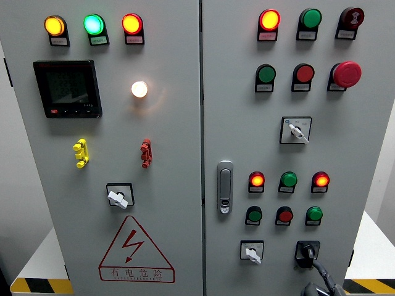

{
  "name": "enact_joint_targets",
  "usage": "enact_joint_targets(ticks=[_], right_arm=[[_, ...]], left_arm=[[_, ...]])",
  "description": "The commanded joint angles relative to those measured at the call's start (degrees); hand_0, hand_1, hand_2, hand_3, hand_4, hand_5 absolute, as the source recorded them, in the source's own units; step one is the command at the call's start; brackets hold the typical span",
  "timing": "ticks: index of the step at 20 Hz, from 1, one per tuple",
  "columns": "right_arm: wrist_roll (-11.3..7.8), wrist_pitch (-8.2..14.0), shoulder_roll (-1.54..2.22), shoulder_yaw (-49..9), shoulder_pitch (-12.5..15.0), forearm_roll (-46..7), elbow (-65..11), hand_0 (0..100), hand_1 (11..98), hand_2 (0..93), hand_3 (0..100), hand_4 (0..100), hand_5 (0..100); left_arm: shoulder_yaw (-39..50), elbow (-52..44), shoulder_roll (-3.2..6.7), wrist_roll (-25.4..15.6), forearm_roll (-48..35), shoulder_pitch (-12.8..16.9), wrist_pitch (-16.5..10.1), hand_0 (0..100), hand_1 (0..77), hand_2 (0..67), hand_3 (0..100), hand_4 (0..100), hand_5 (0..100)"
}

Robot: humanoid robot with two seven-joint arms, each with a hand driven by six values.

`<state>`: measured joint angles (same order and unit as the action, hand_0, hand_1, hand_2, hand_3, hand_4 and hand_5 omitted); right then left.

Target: Trip black knob to open circuit

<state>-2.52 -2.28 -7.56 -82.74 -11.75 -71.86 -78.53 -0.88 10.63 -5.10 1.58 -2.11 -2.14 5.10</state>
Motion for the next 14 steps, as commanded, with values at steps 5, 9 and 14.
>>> enact_joint_targets(ticks=[5, 9, 14], right_arm=[[0.5, 0.1, 0.0, 0.6, 0.1, 0.1, -0.2, 100, 78.1, 0.0, 86, 91, 100], [0.59, 0.0, 0.0, 1.0, 0.1, 0.5, -0.3, 100, 77.6, 0.0, 86, 91, 100], [0.94, 0.0, 0.0, 1.7, 0.1, 0.6, -0.5, 100, 76.8, 0.0, 87, 90, 100]], left_arm=[[0.0, 0.0, 0.0, 0.0, 0.0, 0.0, 0.0, 0, 0.0, 19.4, 26, 10, 9], [0.0, 0.0, 0.0, 0.0, 0.0, 0.0, 0.0, 0, 0.0, 19.4, 26, 10, 9], [0.0, 0.0, 0.0, 0.0, 0.0, 0.0, 0.0, 0, 0.0, 19.4, 26, 10, 9]])
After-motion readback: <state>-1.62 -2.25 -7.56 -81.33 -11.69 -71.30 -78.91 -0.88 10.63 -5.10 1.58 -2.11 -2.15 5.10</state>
